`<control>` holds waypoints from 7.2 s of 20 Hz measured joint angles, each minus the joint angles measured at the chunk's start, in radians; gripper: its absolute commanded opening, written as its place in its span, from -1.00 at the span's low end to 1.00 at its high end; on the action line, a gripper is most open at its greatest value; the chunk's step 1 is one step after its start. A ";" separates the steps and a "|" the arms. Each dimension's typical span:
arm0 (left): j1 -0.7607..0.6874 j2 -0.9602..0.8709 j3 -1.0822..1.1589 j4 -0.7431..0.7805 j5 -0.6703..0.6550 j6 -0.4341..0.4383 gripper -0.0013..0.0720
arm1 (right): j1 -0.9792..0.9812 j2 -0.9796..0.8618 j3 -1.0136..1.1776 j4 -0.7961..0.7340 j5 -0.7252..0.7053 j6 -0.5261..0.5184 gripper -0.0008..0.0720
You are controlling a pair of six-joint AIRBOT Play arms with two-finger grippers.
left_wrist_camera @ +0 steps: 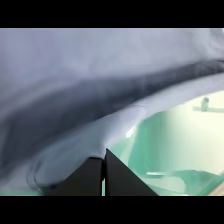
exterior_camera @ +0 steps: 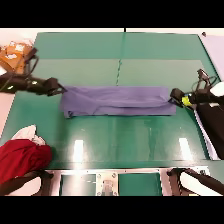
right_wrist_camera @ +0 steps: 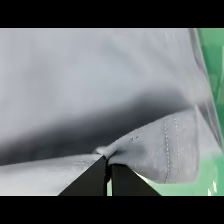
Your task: Fold the shirts.
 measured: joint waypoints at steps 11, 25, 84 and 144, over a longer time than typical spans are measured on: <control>-0.069 -0.414 0.270 0.121 0.148 -0.050 0.88 | 0.019 -0.476 0.389 0.023 -0.091 -0.022 0.02; -0.098 -0.443 0.500 0.177 -0.012 -0.145 -0.89 | -0.258 -0.696 0.620 0.167 0.368 -0.466 0.43; -0.175 -0.369 0.881 0.498 -0.334 -0.187 -0.89 | 0.667 -0.644 0.718 0.437 -0.268 -0.211 0.37; -0.174 -0.368 0.880 0.469 -0.391 -0.186 -0.89 | -0.958 -0.130 0.336 -0.181 0.513 0.063 0.79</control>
